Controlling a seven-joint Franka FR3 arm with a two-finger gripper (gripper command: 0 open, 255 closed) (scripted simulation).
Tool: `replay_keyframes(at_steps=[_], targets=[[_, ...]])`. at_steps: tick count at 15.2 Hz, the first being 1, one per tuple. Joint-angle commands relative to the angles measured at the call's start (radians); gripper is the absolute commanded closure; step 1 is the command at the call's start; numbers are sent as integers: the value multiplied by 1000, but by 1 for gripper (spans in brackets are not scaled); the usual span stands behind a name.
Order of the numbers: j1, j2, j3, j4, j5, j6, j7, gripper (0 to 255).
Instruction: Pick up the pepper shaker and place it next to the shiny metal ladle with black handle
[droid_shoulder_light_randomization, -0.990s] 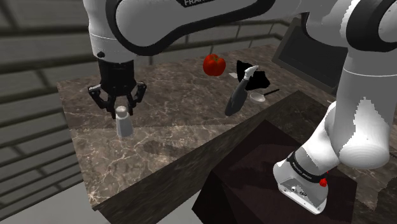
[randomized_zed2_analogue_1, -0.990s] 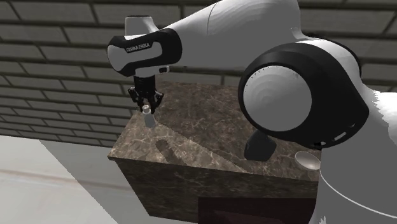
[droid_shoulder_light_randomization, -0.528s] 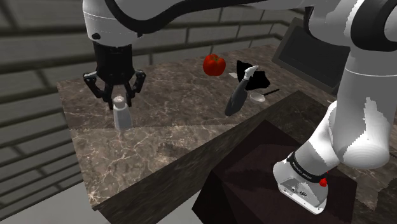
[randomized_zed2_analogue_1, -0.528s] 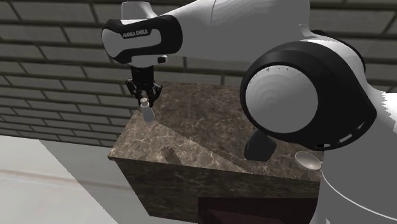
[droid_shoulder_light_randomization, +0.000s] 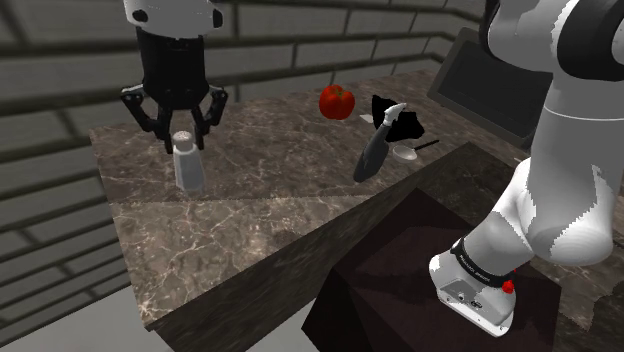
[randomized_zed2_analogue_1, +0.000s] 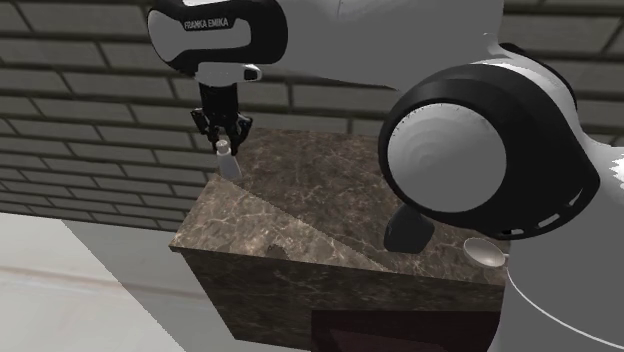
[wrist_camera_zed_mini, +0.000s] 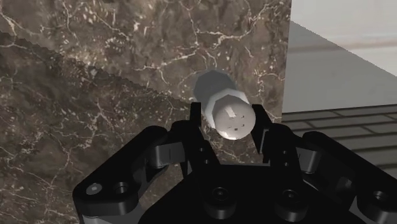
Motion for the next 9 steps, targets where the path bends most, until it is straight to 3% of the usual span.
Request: replay_keyframes(at_steps=[1,9], targets=[[2,1,0,28,-1,-27,1,255],[19,15,2,146,-7,-130,9,255]])
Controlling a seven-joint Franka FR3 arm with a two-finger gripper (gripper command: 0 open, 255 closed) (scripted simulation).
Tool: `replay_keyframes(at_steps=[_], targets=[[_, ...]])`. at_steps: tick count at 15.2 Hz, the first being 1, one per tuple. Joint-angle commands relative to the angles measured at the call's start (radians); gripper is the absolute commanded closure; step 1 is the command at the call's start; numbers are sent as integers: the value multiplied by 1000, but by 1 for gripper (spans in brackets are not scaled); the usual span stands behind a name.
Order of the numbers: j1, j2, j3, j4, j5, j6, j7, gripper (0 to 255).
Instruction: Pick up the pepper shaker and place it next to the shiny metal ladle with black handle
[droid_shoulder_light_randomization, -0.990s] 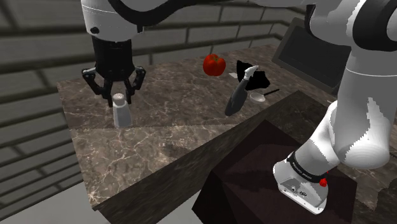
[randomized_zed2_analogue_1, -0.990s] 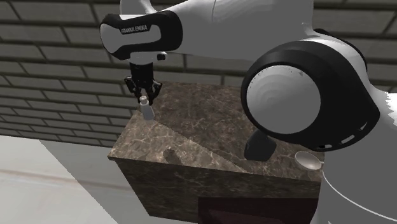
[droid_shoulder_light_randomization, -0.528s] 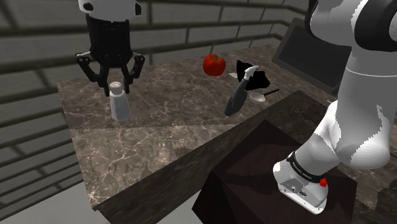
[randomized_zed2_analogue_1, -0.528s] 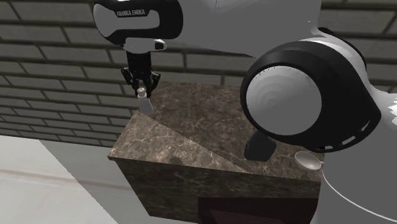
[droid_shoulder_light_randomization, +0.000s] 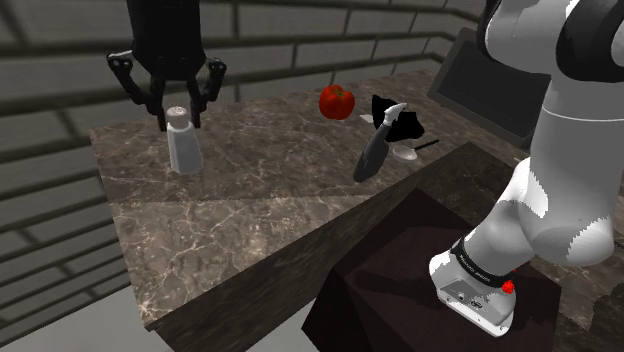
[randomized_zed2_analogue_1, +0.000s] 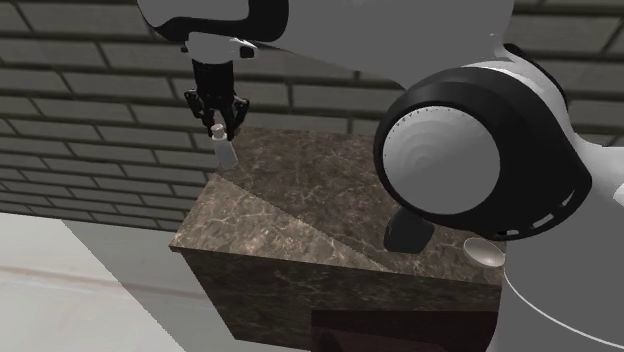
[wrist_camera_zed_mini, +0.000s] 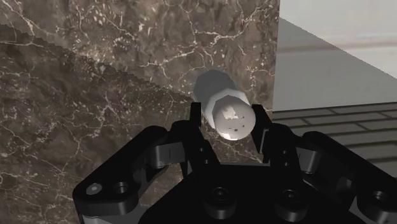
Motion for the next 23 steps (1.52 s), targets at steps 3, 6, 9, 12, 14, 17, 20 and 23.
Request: replay_keyframes(at_steps=[3,6,9,12,14,17,20,23], targets=[[-82,-126,1,-165,57,41,-63,255],[-150,-242,-9,-311,113,76,-137,255],[-204,-348,-30,-434,165,95,-216,255],[-246,-444,-61,-539,207,104,-297,255],[-269,-502,-86,-601,230,105,-351,255],[-299,-582,-127,-683,254,101,-431,255],[-326,-652,-172,-754,267,92,-509,255],[-350,-713,-220,-815,270,81,-584,255]])
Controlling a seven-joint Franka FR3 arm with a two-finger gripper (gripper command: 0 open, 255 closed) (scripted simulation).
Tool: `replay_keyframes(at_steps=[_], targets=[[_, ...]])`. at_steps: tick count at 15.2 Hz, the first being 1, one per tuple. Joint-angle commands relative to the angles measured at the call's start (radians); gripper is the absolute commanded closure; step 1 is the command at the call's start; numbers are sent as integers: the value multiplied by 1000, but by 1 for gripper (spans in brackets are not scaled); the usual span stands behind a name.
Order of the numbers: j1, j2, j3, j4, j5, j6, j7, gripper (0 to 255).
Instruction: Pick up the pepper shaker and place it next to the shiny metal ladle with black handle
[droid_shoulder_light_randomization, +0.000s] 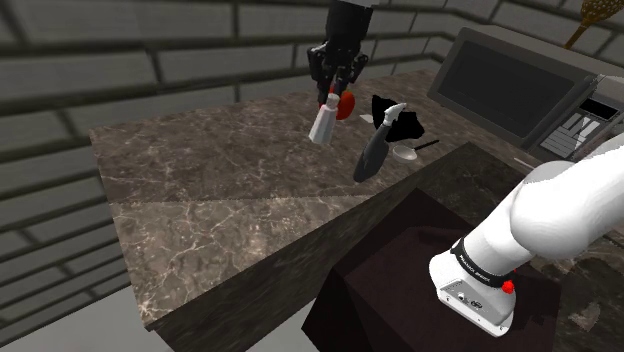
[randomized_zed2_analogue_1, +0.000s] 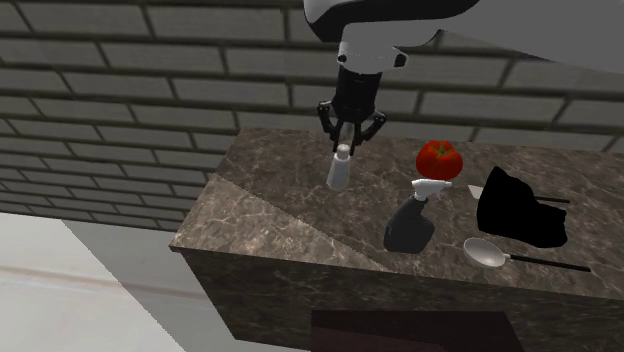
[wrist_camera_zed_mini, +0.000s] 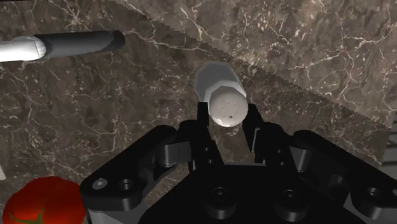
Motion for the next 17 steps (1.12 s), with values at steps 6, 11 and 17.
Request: replay_keyframes(at_steps=[6,11,17], targets=[[-61,-111,-118,-105,-22,-32,-175,255],[-107,-160,-205,-150,-59,-53,-294,255],[-166,-184,-310,-168,-116,-74,-437,255]])
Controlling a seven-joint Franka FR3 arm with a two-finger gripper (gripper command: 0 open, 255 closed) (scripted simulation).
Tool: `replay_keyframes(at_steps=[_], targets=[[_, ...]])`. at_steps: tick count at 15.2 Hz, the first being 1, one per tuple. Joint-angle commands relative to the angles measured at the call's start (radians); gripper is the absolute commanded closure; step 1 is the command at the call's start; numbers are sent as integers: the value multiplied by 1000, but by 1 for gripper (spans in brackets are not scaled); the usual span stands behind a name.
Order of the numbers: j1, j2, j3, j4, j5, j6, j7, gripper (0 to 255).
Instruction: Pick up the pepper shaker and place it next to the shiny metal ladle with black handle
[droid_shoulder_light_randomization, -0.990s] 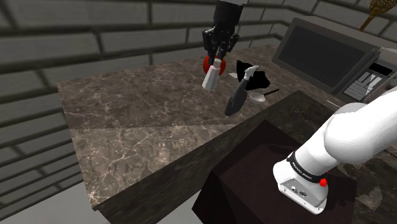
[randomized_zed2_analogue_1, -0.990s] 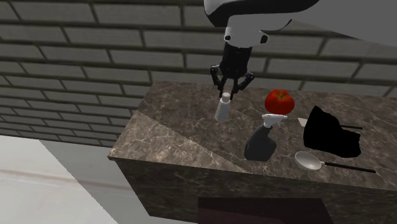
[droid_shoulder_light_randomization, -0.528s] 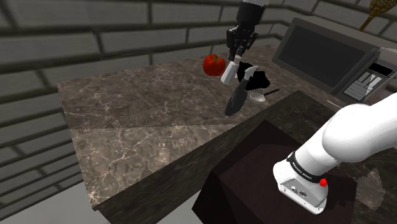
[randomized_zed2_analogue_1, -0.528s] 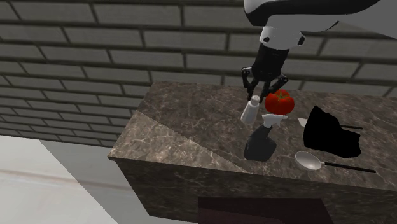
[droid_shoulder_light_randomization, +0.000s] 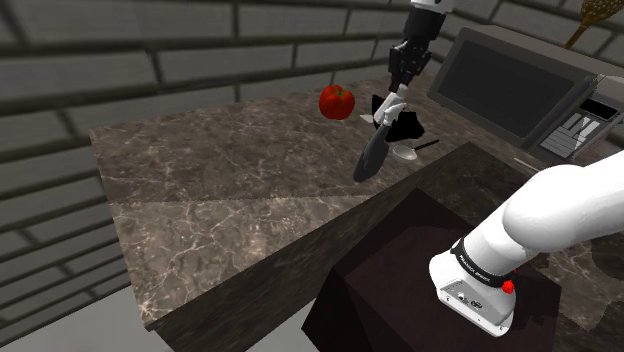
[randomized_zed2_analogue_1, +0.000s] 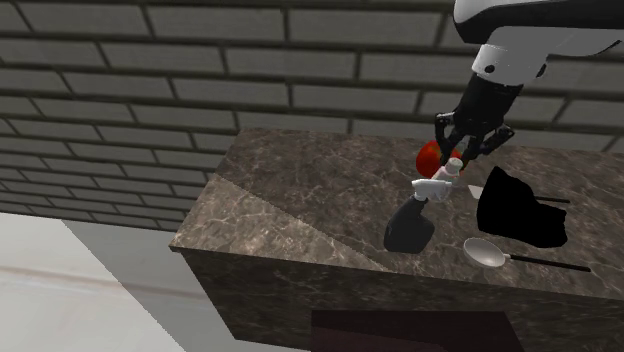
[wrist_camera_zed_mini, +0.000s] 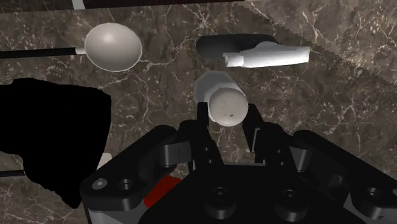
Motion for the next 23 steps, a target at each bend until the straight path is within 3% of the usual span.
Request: replay_keyframes(at_steps=[1,12,23], targets=[[-22,-2,-38,5,-22,-12,-53,255],[-124,72,-233,87,-119,-32,-320,255],[-212,279,-421,302,-136,-48,-605,255]])
